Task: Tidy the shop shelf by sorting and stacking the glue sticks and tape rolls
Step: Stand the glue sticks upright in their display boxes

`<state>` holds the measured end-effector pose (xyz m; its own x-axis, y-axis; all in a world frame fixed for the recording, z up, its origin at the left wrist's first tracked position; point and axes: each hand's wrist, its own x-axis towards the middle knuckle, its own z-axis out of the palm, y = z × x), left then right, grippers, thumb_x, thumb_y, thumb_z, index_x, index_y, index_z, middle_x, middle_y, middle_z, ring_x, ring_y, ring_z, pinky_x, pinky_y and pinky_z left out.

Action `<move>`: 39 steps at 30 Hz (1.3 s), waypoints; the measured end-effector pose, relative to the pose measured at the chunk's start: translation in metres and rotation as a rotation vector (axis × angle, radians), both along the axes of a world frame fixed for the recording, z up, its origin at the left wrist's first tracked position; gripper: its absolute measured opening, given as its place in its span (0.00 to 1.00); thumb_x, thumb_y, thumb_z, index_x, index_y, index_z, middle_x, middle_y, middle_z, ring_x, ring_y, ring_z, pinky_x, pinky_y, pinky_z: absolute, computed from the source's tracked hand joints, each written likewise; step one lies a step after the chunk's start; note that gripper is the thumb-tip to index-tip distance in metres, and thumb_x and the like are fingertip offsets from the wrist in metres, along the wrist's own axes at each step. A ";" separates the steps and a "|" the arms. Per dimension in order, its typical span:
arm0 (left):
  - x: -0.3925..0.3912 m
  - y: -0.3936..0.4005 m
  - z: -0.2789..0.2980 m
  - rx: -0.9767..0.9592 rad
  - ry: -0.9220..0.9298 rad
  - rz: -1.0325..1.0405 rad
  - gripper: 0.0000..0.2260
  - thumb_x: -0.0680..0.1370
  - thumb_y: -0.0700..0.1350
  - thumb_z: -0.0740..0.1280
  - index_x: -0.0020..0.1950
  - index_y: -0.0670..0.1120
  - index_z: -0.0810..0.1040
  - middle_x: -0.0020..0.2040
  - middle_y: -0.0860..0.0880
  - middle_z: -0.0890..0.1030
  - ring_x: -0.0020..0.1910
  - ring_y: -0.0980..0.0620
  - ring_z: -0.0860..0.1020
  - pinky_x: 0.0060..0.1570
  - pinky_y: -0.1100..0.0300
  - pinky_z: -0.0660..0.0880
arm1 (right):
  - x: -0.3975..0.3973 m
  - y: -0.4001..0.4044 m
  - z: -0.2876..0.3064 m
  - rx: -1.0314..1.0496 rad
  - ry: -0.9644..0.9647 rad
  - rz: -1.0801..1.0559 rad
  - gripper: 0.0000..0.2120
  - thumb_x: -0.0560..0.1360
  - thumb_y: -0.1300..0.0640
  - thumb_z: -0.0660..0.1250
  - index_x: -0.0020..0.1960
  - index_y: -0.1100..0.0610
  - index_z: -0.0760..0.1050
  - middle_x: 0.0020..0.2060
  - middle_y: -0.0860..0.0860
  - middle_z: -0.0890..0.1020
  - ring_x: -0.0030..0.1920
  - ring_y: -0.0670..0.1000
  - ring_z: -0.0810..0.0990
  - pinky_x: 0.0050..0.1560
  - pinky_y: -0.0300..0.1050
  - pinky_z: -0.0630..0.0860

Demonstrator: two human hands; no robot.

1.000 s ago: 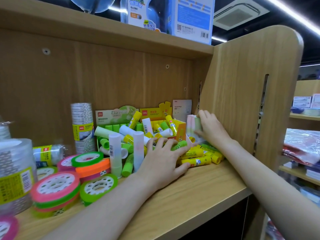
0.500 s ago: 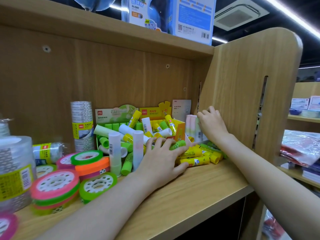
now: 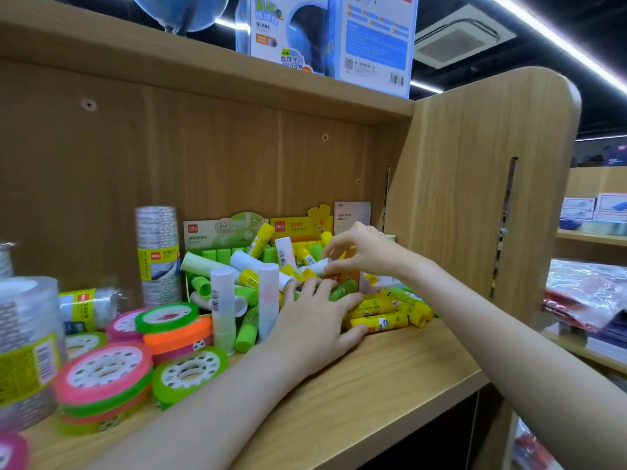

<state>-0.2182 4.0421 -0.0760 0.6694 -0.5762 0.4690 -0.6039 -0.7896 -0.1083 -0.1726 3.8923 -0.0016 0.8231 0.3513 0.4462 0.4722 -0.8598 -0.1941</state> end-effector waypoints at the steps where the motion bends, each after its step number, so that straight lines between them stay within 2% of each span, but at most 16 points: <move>1: 0.000 0.000 0.001 0.007 0.000 0.006 0.40 0.62 0.67 0.33 0.72 0.63 0.57 0.69 0.50 0.64 0.69 0.49 0.59 0.68 0.47 0.51 | 0.000 0.001 0.000 -0.007 0.001 -0.012 0.09 0.70 0.52 0.73 0.49 0.54 0.81 0.42 0.48 0.83 0.44 0.44 0.80 0.48 0.38 0.75; 3: -0.001 0.000 0.001 0.015 0.000 0.019 0.40 0.62 0.67 0.33 0.72 0.63 0.57 0.69 0.51 0.64 0.69 0.49 0.59 0.68 0.48 0.51 | -0.002 0.003 0.000 0.033 -0.027 -0.023 0.07 0.71 0.55 0.71 0.48 0.55 0.81 0.42 0.50 0.83 0.43 0.44 0.78 0.44 0.31 0.70; 5: -0.003 0.000 0.001 0.012 0.004 0.018 0.39 0.63 0.67 0.33 0.72 0.63 0.58 0.69 0.51 0.65 0.69 0.48 0.58 0.68 0.48 0.51 | -0.007 -0.002 0.004 0.227 -0.101 -0.058 0.05 0.72 0.59 0.68 0.47 0.55 0.79 0.41 0.50 0.82 0.41 0.44 0.76 0.40 0.30 0.68; 7: -0.005 0.001 0.003 0.009 0.020 0.021 0.34 0.68 0.68 0.38 0.72 0.63 0.58 0.70 0.50 0.64 0.69 0.49 0.57 0.68 0.49 0.51 | -0.013 -0.012 0.010 0.589 -0.143 -0.090 0.03 0.74 0.62 0.63 0.46 0.56 0.74 0.39 0.49 0.78 0.35 0.43 0.76 0.35 0.33 0.71; 9: -0.005 0.002 0.004 0.022 0.042 0.034 0.26 0.76 0.67 0.48 0.72 0.62 0.58 0.71 0.50 0.63 0.70 0.48 0.56 0.68 0.49 0.50 | -0.022 -0.026 0.011 1.029 -0.075 -0.062 0.01 0.76 0.63 0.59 0.47 0.61 0.69 0.40 0.54 0.76 0.30 0.46 0.78 0.31 0.34 0.75; 11: -0.006 0.001 0.006 0.025 0.042 0.031 0.23 0.78 0.64 0.53 0.73 0.62 0.58 0.71 0.50 0.62 0.70 0.48 0.55 0.69 0.49 0.49 | -0.031 -0.038 0.005 1.321 0.022 0.010 0.03 0.76 0.65 0.61 0.44 0.61 0.67 0.43 0.59 0.76 0.33 0.51 0.82 0.41 0.38 0.80; 13: -0.006 0.001 0.006 0.024 0.040 0.031 0.23 0.78 0.63 0.53 0.73 0.62 0.58 0.71 0.50 0.62 0.70 0.48 0.55 0.69 0.48 0.49 | -0.036 -0.045 -0.004 1.423 0.083 0.075 0.08 0.75 0.68 0.63 0.39 0.61 0.68 0.44 0.61 0.78 0.39 0.52 0.85 0.54 0.42 0.79; 16: -0.006 0.000 0.005 0.019 0.032 0.029 0.24 0.78 0.63 0.53 0.73 0.62 0.58 0.71 0.50 0.62 0.70 0.47 0.55 0.68 0.49 0.50 | -0.036 -0.051 -0.016 1.512 0.130 0.106 0.08 0.73 0.69 0.65 0.38 0.62 0.69 0.46 0.65 0.79 0.44 0.53 0.84 0.59 0.45 0.76; 20: -0.007 0.000 0.006 0.002 0.032 0.022 0.24 0.78 0.64 0.52 0.73 0.62 0.58 0.71 0.51 0.62 0.70 0.48 0.56 0.68 0.49 0.50 | -0.026 -0.057 -0.031 1.335 0.059 0.027 0.11 0.73 0.66 0.67 0.44 0.56 0.66 0.50 0.62 0.81 0.48 0.56 0.79 0.56 0.52 0.73; 23: -0.007 0.000 0.006 -0.006 0.034 0.014 0.24 0.77 0.65 0.50 0.73 0.62 0.58 0.71 0.51 0.62 0.70 0.48 0.56 0.68 0.49 0.50 | -0.022 -0.058 -0.033 1.180 -0.109 -0.094 0.10 0.74 0.67 0.65 0.45 0.53 0.70 0.44 0.57 0.81 0.39 0.51 0.78 0.45 0.43 0.75; 25: -0.007 0.000 0.006 -0.009 0.035 0.013 0.24 0.78 0.64 0.51 0.73 0.62 0.58 0.71 0.50 0.62 0.70 0.48 0.55 0.68 0.49 0.50 | -0.022 -0.059 -0.030 1.039 -0.297 -0.195 0.07 0.73 0.65 0.66 0.44 0.53 0.73 0.42 0.53 0.80 0.39 0.50 0.78 0.42 0.39 0.74; 28: -0.007 0.000 0.006 -0.012 0.035 0.013 0.23 0.78 0.63 0.53 0.73 0.62 0.58 0.71 0.50 0.62 0.70 0.48 0.55 0.68 0.49 0.50 | -0.024 -0.058 -0.024 0.649 -0.481 -0.291 0.07 0.73 0.63 0.65 0.51 0.57 0.74 0.40 0.52 0.79 0.39 0.50 0.76 0.39 0.35 0.70; 30: -0.007 0.000 0.006 -0.013 0.033 0.011 0.23 0.78 0.63 0.53 0.73 0.62 0.58 0.71 0.50 0.62 0.70 0.48 0.55 0.68 0.49 0.50 | -0.021 -0.057 -0.022 0.471 -0.461 -0.305 0.12 0.74 0.63 0.66 0.56 0.59 0.70 0.36 0.54 0.77 0.37 0.52 0.75 0.40 0.40 0.71; 32: -0.007 0.000 0.006 -0.012 0.035 0.013 0.24 0.78 0.64 0.52 0.73 0.62 0.58 0.71 0.50 0.63 0.70 0.48 0.56 0.68 0.49 0.50 | -0.015 -0.059 -0.025 0.366 -0.399 -0.346 0.11 0.74 0.63 0.66 0.54 0.61 0.68 0.36 0.55 0.76 0.40 0.57 0.77 0.43 0.48 0.72; 35: -0.007 0.000 0.005 -0.007 0.027 0.019 0.25 0.77 0.66 0.50 0.73 0.62 0.58 0.71 0.50 0.63 0.70 0.48 0.56 0.68 0.49 0.50 | -0.008 -0.064 -0.029 0.315 -0.318 -0.388 0.07 0.74 0.61 0.66 0.49 0.62 0.70 0.36 0.54 0.76 0.42 0.59 0.77 0.43 0.49 0.71; 39: -0.005 0.000 0.005 -0.016 0.027 0.015 0.24 0.78 0.64 0.53 0.73 0.62 0.59 0.71 0.50 0.62 0.70 0.48 0.56 0.68 0.49 0.50 | -0.003 -0.063 -0.030 0.262 -0.273 -0.381 0.14 0.76 0.60 0.64 0.59 0.61 0.64 0.37 0.57 0.75 0.42 0.62 0.76 0.43 0.51 0.72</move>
<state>-0.2236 4.0425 -0.0706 0.6902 -0.5587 0.4599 -0.5946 -0.8001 -0.0796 -0.1757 3.8294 -0.0312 0.7126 -0.1016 0.6942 0.1995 -0.9193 -0.3393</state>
